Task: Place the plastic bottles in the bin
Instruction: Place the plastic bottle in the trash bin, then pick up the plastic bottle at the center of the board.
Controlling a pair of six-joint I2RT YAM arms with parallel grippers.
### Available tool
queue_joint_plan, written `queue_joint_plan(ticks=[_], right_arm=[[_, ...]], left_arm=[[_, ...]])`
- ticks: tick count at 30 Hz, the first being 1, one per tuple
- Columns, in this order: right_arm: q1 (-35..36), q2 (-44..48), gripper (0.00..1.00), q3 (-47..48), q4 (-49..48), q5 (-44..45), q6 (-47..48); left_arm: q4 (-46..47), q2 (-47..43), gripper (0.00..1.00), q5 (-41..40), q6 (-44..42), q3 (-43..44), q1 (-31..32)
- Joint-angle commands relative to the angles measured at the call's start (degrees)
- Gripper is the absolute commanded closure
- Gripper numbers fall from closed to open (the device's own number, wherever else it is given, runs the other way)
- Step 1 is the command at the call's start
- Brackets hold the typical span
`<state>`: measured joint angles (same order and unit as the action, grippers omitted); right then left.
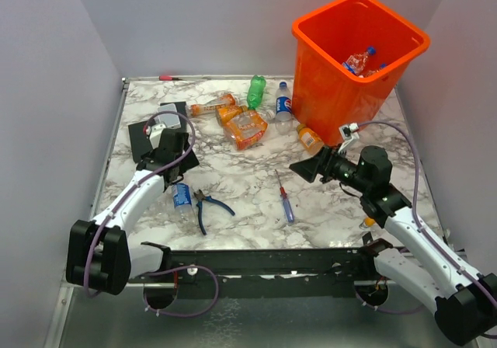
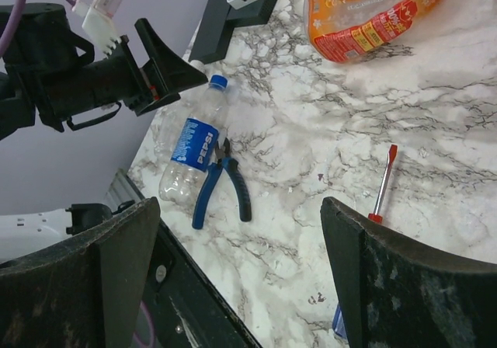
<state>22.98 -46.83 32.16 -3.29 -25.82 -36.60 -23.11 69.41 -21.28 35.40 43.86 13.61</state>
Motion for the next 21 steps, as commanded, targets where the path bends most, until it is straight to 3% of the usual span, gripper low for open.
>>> queue_joint_plan(ticks=[1,21], right_arm=[[0.3,-0.5,0.12,-1.3,-1.0,-2.1,1.3],[0.4,-1.7,0.12,-1.5,-1.3,-0.4,2.0]], left_arm=[[-6.0,0.4,0.01,4.1,2.2,1.1,0.3],[-5.9,2.2,0.02,1.3,4.6,-8.0,2.7]])
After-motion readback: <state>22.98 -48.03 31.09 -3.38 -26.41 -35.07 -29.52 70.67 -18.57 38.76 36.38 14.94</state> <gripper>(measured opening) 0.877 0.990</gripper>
